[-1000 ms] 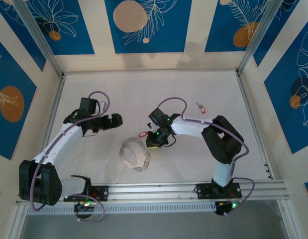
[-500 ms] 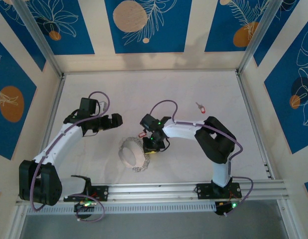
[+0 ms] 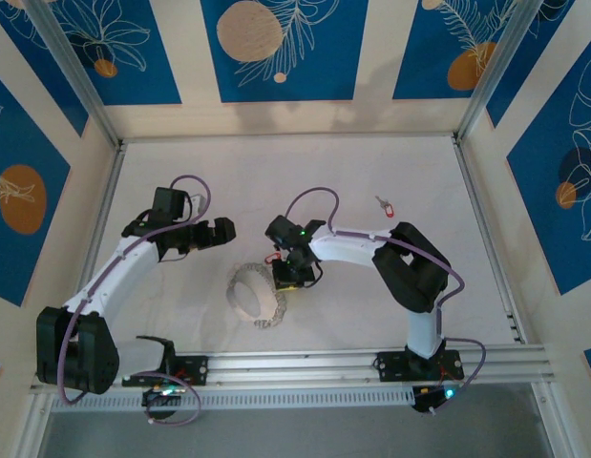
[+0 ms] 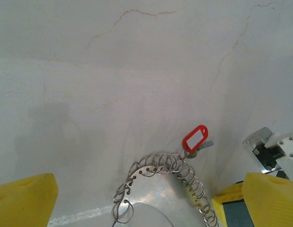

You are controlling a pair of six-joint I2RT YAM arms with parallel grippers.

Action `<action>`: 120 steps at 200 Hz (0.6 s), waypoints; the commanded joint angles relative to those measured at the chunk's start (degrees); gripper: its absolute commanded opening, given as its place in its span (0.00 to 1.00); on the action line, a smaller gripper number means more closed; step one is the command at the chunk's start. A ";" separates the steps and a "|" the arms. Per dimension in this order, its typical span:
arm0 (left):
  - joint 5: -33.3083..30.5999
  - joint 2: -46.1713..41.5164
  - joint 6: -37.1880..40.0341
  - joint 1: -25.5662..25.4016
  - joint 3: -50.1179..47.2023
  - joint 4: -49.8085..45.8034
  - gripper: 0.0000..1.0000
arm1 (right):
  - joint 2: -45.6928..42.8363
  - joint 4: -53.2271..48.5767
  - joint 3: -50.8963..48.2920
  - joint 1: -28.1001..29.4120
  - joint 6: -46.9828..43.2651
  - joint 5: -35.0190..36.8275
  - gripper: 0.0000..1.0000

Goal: Put the keys on the keyring

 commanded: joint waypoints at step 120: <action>1.81 0.27 0.12 0.31 -0.71 1.28 1.00 | 4.21 -4.35 3.28 2.51 1.71 6.43 0.21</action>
